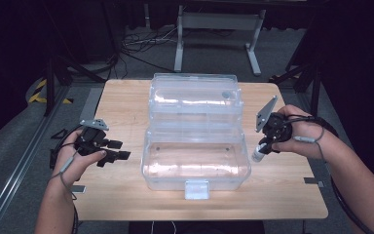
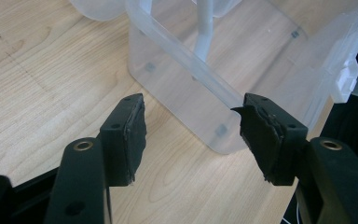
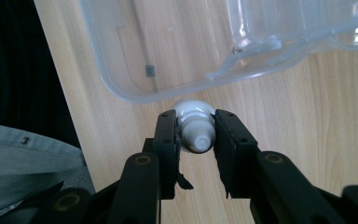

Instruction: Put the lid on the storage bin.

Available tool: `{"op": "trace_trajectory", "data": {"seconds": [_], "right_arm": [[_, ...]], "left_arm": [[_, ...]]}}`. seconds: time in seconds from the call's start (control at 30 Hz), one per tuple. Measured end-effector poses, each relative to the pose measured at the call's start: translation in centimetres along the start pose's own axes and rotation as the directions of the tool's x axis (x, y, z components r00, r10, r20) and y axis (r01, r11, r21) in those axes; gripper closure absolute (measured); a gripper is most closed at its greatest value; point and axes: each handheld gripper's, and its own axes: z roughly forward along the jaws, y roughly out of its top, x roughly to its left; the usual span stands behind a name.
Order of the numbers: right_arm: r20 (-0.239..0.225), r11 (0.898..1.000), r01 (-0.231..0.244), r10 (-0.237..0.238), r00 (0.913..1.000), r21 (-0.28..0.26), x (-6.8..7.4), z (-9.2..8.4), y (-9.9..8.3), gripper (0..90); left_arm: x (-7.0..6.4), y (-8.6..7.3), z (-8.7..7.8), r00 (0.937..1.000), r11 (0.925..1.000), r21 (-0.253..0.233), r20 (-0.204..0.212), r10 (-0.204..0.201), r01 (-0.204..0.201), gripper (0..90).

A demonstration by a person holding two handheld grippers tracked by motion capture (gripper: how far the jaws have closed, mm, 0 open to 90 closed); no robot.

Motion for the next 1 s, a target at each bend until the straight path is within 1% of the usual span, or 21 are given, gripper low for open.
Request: {"op": "trace_trajectory", "data": {"seconds": [0.03, 0.1, 0.17, 0.2, 0.23, 0.33, 0.37, 0.4, 0.43, 0.57, 0.6, 0.63, 0.67, 0.73, 0.77, 0.83, 0.87, 0.9, 0.93, 1.0], "right_arm": [[-0.005, 1.0, -0.003, 0.003, 1.0, 0.006, 0.1, -0.1, 0.1, 71.3], [-0.001, 1.0, 0.016, -0.016, 0.9999, 0.005, 0.3, -0.3, 0.5, 71.3], [0.002, 1.0, 0.017, -0.017, 0.9999, 0.005, 0.4, -0.4, 0.6, 71.3], [-0.002, 1.0, 0.025, -0.025, 0.9997, 0.007, 0.6, -0.5, 0.8, 71.3], [-0.003, 0.999, 0.045, -0.045, 0.999, 0.002, 0.7, -0.6, 1.1, 71.3], [-0.005, 0.999, 0.05, -0.05, 0.9988, 0.006, 1.0, -0.6, 1.4, 71.3], [-0.003, 0.998, 0.064, -0.064, 0.998, 0.005, 1.0, -0.6, 1.6, 71.3], [-0.006, 0.998, 0.06, -0.06, 0.9982, 0.008, 1.2, -0.6, 1.8, 71.3], [-0.005, 0.997, 0.075, -0.075, 0.9971, 0.007, 1.2, -0.6, 1.9, 71.3], [-0.017, 0.996, 0.085, -0.085, 0.9962, 0.008, 1.5, -0.3, 2.5, 71.3], [-0.021, 0.995, 0.098, -0.098, 0.995, 0.009, 1.5, -0.2, 2.7, 71.3], [-0.02, 0.996, 0.093, -0.093, 0.9954, 0.009, 1.6, -0.1, 2.8, 71.3], [-0.028, 0.995, 0.099, -0.099, 0.9947, 0.003, 1.7, 0.0, 2.9, 71.2], [-0.028, 0.995, 0.103, -0.103, 0.9943, 0.008, 1.7, 0.1, 3.0, 71.2], [-0.03, 0.994, 0.107, -0.107, 0.9939, 0.0, 1.8, 0.2, 3.1, 71.3], [-0.038, 0.993, 0.117, -0.117, 0.9924, 0.006, 1.9, 0.6, 3.4, 71.2], [-0.041, 0.993, 0.122, -0.122, 0.9917, 0.001, 1.9, 0.8, 3.5, 71.2], [-0.044, 0.991, 0.131, -0.13, 0.9906, 0.012, 1.9, 0.9, 3.7, 71.2], [-0.048, 0.992, 0.129, -0.129, 0.9905, 0.004, 2.0, 1.1, 3.8, 71.2], [-0.056, 0.992, 0.13, -0.129, 0.99, 0.006, 2.1, 1.5, 3.9, 71.2]], "left_arm": [[0.0, 0.0, 0.0, 1.0, 1.0, 0.0, -0.001, 0.0, 0.0, 41.0], [0.0, 0.0, 0.0, 1.0, 1.0, 0.0, 0.0, 0.001, -0.001, 41.0], [0.0, 0.0, 0.0, 1.0, 1.0, 0.001, 0.0, -0.002, 0.002, 41.0], [0.0, 0.0, 0.0, 1.0, 1.0, 0.001, 0.001, -0.001, 0.001, 41.0], [0.0, 0.0, 0.0, 1.0, 1.0, 0.002, 0.001, -0.002, 0.002, 41.0], [0.0, 0.0, 0.1, 1.0, 1.0, 0.002, 0.002, -0.003, 0.003, 41.1], [0.0, 0.0, 0.1, 1.0, 1.0, 0.003, 0.002, -0.003, 0.003, 41.1], [0.0, 0.0, 0.1, 1.0, 1.0, 0.003, 0.003, -0.002, 0.002, 41.1], [0.0, 0.0, 0.1, 1.0, 1.0, 0.003, 0.002, -0.001, 0.001, 41.0], [0.0, 0.0, 0.1, 1.0, 1.0, 0.004, 0.001, -0.001, 0.001, 41.1], [0.1, 0.0, 0.1, 1.0, 1.0, 0.004, 0.002, -0.001, 0.001, 41.1], [0.1, 0.0, 0.1, 1.0, 1.0, 0.005, 0.001, -0.001, 0.001, 41.1], [0.1, 0.0, 0.1, 1.0, 1.0, 0.004, 0.002, -0.002, 0.002, 41.1], [0.1, 0.0, 0.1, 1.0, 1.0, 0.005, 0.003, -0.001, 0.001, 41.1], [0.1, 0.0, 0.1, 1.0, 1.0, 0.005, 0.003, -0.002, 0.002, 41.1], [0.1, 0.0, 0.1, 1.0, 1.0, 0.005, 0.003, -0.002, 0.002, 41.1], [0.1, 0.0, 0.1, 1.0, 1.0, 0.005, 0.003, -0.003, 0.003, 41.1], [0.1, 0.0, 0.1, 1.0, 1.0, 0.005, 0.004, -0.003, 0.003, 41.1], [0.1, 0.0, 0.1, 1.0, 1.0, 0.005, 0.004, -0.002, 0.002, 41.1], [0.1, 0.0, 0.1, 1.0, 1.0, 0.005, 0.003, -0.001, 0.001, 41.1]]}}
